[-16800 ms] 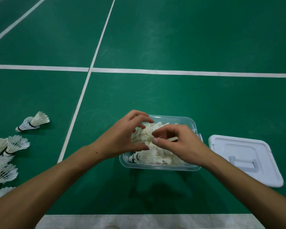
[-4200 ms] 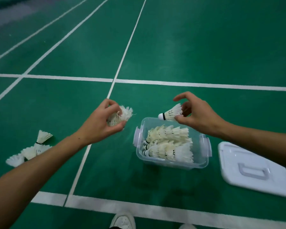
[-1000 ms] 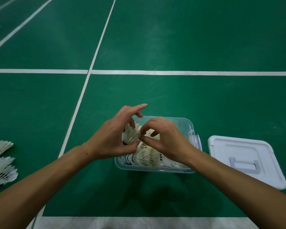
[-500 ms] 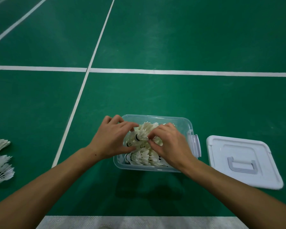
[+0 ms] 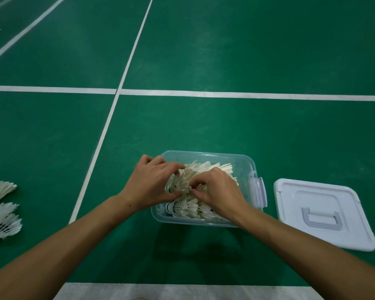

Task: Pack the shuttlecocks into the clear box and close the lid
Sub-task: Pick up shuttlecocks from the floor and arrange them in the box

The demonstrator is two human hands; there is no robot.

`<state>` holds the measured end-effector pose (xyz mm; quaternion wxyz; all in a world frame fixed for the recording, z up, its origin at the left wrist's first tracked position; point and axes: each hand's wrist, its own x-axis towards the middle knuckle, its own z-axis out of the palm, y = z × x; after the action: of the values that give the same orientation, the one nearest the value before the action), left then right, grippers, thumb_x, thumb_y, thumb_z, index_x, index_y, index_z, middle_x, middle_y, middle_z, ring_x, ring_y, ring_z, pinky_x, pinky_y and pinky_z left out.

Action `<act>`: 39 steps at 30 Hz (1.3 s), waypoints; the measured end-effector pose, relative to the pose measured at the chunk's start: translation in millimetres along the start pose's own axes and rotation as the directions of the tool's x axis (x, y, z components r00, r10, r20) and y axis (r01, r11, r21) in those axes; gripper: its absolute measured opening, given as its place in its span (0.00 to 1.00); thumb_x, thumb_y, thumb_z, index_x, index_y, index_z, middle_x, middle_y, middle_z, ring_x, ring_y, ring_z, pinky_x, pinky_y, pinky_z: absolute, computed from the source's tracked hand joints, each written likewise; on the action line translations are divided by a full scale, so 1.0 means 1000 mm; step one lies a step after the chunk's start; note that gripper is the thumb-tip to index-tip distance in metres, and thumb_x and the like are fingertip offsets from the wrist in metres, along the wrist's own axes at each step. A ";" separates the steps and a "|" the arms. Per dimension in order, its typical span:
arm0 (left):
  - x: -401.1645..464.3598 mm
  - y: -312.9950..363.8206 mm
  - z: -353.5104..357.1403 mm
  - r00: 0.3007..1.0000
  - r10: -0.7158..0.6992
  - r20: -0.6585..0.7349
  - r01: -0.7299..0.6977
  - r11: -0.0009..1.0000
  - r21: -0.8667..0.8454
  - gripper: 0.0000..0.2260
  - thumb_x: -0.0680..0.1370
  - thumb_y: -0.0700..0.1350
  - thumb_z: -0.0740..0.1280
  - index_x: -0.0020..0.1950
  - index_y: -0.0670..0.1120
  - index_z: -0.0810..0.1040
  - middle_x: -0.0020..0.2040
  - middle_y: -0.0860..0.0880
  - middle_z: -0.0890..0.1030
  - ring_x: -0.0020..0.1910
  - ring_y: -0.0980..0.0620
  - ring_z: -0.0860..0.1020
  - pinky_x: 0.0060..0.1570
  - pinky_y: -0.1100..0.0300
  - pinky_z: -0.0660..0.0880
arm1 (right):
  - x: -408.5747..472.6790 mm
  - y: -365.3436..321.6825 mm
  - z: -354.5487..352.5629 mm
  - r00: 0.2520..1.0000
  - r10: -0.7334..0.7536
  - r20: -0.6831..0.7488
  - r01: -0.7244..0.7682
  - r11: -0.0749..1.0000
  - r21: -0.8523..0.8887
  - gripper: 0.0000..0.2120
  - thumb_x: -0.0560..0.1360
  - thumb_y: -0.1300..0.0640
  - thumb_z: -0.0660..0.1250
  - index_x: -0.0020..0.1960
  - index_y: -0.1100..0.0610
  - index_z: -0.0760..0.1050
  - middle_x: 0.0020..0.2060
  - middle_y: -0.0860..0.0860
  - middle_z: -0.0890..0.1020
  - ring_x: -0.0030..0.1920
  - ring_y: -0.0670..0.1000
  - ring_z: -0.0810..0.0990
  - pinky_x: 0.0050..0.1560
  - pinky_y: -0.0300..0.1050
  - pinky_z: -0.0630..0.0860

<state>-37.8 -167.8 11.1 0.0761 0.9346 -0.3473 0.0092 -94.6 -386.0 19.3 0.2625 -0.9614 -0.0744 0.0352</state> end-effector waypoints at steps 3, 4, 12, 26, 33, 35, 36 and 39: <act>0.000 0.002 0.000 1.000 0.001 0.009 -0.001 1.000 -0.003 0.33 0.72 0.73 0.67 0.72 0.57 0.72 0.59 0.61 0.83 0.56 0.54 0.77 0.54 0.50 0.71 | 0.005 0.002 -0.004 0.996 0.031 0.084 -0.036 0.998 0.056 0.08 0.74 0.50 0.78 0.53 0.47 0.87 0.45 0.42 0.88 0.47 0.44 0.83 0.49 0.51 0.84; -0.001 0.002 0.000 1.000 0.001 0.006 -0.001 1.000 -0.010 0.33 0.72 0.73 0.67 0.72 0.58 0.72 0.59 0.61 0.82 0.57 0.54 0.76 0.54 0.51 0.71 | 0.005 0.001 -0.007 0.993 0.032 0.112 -0.042 0.996 0.083 0.10 0.73 0.49 0.79 0.54 0.49 0.87 0.47 0.43 0.89 0.47 0.43 0.84 0.50 0.50 0.85; -0.025 -0.007 -0.050 0.979 -0.133 -0.152 0.078 0.944 -0.321 0.34 0.72 0.69 0.72 0.71 0.53 0.74 0.64 0.57 0.80 0.59 0.53 0.77 0.59 0.46 0.75 | 0.011 -0.031 -0.063 0.995 -0.062 0.082 0.062 0.998 -0.002 0.16 0.74 0.41 0.75 0.58 0.47 0.82 0.53 0.41 0.86 0.52 0.44 0.82 0.56 0.50 0.82; -0.259 -0.158 -0.153 0.638 -0.680 -0.363 0.510 0.725 -0.462 0.25 0.74 0.63 0.74 0.67 0.55 0.77 0.58 0.59 0.82 0.55 0.58 0.79 0.55 0.57 0.76 | 0.085 -0.287 -0.027 0.828 -0.511 0.229 0.537 0.841 -0.065 0.21 0.75 0.36 0.71 0.62 0.46 0.76 0.50 0.40 0.83 0.52 0.48 0.81 0.52 0.50 0.79; -0.372 -0.229 -0.104 0.552 -0.803 -0.227 0.718 0.595 -0.361 0.29 0.72 0.67 0.72 0.68 0.55 0.77 0.59 0.57 0.82 0.54 0.55 0.79 0.56 0.49 0.79 | 0.114 -0.356 0.105 0.764 -0.561 0.319 0.575 0.816 0.058 0.21 0.76 0.36 0.71 0.62 0.47 0.74 0.52 0.41 0.83 0.53 0.48 0.80 0.52 0.51 0.78; -0.384 -0.242 -0.090 0.546 -0.816 -0.189 0.748 0.577 -0.329 0.30 0.71 0.67 0.70 0.68 0.54 0.77 0.59 0.55 0.82 0.53 0.53 0.80 0.56 0.48 0.80 | 0.119 -0.364 0.138 0.771 -0.550 0.320 0.547 0.830 0.108 0.20 0.76 0.37 0.71 0.61 0.47 0.75 0.51 0.42 0.83 0.54 0.50 0.81 0.53 0.52 0.79; -0.388 -0.248 -0.084 0.545 -0.822 -0.165 0.761 0.568 -0.315 0.31 0.70 0.68 0.70 0.68 0.54 0.77 0.59 0.55 0.82 0.53 0.53 0.79 0.56 0.47 0.80 | 0.121 -0.366 0.153 0.781 -0.541 0.314 0.529 0.839 0.130 0.19 0.76 0.38 0.72 0.61 0.48 0.75 0.51 0.42 0.84 0.54 0.51 0.81 0.53 0.52 0.79; -0.395 -0.269 -0.065 0.534 -0.840 -0.092 0.800 0.538 -0.266 0.31 0.70 0.69 0.68 0.68 0.55 0.76 0.59 0.55 0.81 0.54 0.53 0.79 0.57 0.46 0.79 | 0.124 -0.369 0.195 0.808 -0.501 0.310 0.475 0.865 0.161 0.18 0.76 0.40 0.72 0.60 0.49 0.75 0.51 0.44 0.85 0.56 0.52 0.81 0.53 0.52 0.79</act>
<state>-160.0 298.8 10.9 0.1967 0.9690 0.1450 0.0366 -38.7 45.2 36.6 0.2819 -0.8783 -0.3616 0.1353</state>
